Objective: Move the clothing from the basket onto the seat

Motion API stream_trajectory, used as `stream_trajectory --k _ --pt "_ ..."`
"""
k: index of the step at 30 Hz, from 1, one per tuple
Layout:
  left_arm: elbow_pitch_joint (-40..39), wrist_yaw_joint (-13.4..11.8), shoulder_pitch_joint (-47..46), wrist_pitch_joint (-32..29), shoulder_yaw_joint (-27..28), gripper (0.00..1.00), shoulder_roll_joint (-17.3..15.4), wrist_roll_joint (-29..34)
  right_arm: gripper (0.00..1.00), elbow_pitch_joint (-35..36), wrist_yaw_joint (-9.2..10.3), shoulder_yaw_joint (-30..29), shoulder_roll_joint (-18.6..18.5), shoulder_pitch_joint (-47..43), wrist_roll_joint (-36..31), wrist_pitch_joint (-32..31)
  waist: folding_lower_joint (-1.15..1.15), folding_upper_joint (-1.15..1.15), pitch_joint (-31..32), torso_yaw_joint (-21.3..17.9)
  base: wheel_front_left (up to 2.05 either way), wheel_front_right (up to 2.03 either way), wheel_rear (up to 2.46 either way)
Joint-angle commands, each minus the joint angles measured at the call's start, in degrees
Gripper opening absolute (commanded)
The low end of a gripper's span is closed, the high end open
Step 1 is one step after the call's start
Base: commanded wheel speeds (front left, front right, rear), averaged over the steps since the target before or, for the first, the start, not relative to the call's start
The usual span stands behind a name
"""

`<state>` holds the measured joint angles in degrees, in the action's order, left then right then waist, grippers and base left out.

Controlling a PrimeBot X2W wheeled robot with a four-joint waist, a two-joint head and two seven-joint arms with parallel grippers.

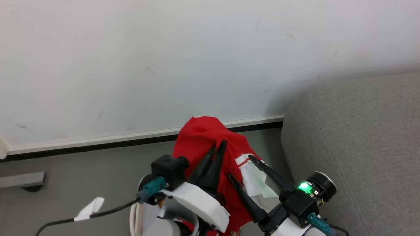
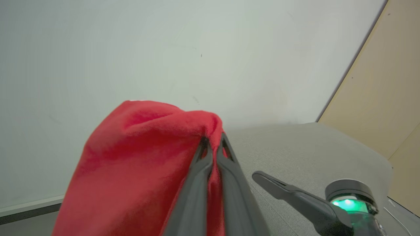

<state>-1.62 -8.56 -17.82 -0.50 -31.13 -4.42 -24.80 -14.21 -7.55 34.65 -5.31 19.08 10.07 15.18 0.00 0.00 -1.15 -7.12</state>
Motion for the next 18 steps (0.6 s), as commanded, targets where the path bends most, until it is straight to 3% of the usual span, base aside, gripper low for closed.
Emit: stream_trajectory --k 1,12,13,15,18 --pt "-0.41 0.24 -0.53 -0.21 -0.47 0.00 0.16 0.33 1.00 -0.75 0.12 -0.04 0.11 0.87 0.22 -0.04 0.00 0.00 0.00 0.19 0.00 0.00 0.00" --pt "-3.97 1.75 0.60 -2.65 -5.74 0.00 0.86 -1.92 1.00 -7.34 0.12 -0.32 1.46 1.76 1.13 -0.05 0.00 0.00 0.23 1.39 0.00 0.00 0.00" --pt "-4.27 1.80 0.72 -2.93 -5.97 0.00 0.88 -2.10 0.60 -7.70 0.12 -0.28 1.59 1.94 1.49 -0.05 0.00 0.00 0.23 1.47 0.00 0.00 0.00" --pt "-4.72 1.65 0.95 -3.29 -6.38 0.00 0.87 -2.27 0.00 -8.26 0.12 -0.48 1.80 2.24 2.33 -0.05 0.00 0.00 0.24 1.63 0.00 0.00 0.00" --pt "-4.78 1.40 1.35 -3.46 -6.47 0.00 0.49 -2.47 0.00 -7.99 0.12 -0.38 2.00 2.21 3.27 -0.05 0.00 0.00 0.21 1.78 0.00 0.00 0.00"
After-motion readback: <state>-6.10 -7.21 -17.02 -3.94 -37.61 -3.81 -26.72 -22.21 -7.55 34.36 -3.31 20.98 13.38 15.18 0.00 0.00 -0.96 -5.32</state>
